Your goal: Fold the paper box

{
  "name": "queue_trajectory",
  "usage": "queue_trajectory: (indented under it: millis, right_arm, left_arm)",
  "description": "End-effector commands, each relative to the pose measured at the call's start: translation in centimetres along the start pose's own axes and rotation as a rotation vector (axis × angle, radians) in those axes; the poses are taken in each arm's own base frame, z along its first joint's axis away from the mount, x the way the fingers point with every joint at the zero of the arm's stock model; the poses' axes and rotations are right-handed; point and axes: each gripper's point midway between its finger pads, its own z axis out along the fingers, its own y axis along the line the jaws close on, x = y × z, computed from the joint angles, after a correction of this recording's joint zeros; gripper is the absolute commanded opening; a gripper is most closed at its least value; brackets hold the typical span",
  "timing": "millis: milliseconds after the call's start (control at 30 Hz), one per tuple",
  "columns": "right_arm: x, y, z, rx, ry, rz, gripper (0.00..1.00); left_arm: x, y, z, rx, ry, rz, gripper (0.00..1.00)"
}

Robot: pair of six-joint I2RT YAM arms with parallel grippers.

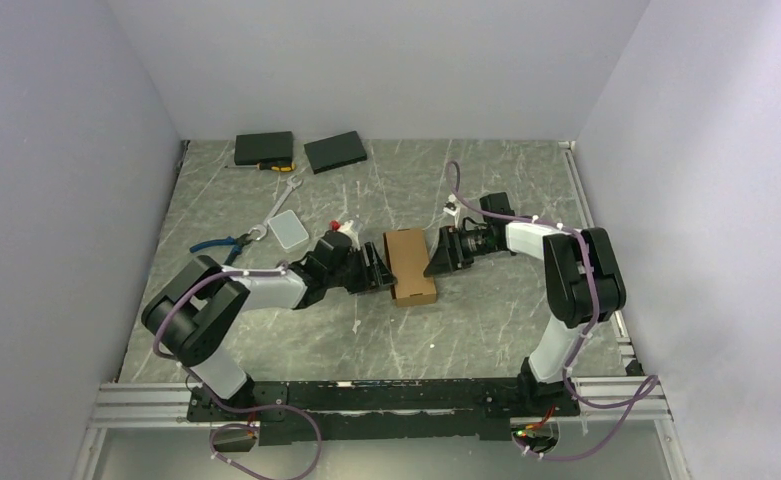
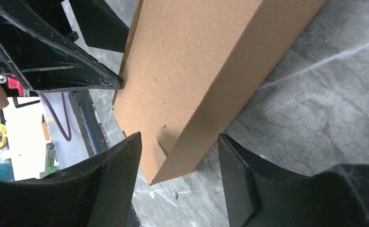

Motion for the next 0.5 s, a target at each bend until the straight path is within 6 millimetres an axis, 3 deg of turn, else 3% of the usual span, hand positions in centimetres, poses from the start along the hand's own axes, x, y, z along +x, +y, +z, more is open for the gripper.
queue_trajectory:
  millis: [0,133,300,367,467]
  right_arm:
    - [-1.4,0.5,0.3,-0.040,-0.023,-0.034,0.62]
    - [-1.1,0.5,0.8,-0.044,-0.009,-0.025,0.55]
    - [-1.0,0.8,1.0,-0.058,0.000,-0.025,0.39]
    - [-1.0,0.9,1.1,-0.062,0.001,-0.028,0.37]
    - [-1.2,1.0,0.9,-0.058,0.005,-0.038,0.40]
  left_arm:
    - [-2.1,-3.2,1.1,0.090,-0.053,-0.001,0.62]
    - [-1.6,-3.9,1.9,0.114,-0.033,-0.006,0.49]
    - [-0.9,-4.0,2.7,0.141,-0.007,-0.031,0.13]
    - [-0.9,-4.0,2.7,0.148,-0.006,-0.037,0.09]
    - [-1.0,-4.2,2.4,0.153,-0.015,-0.029,0.09]
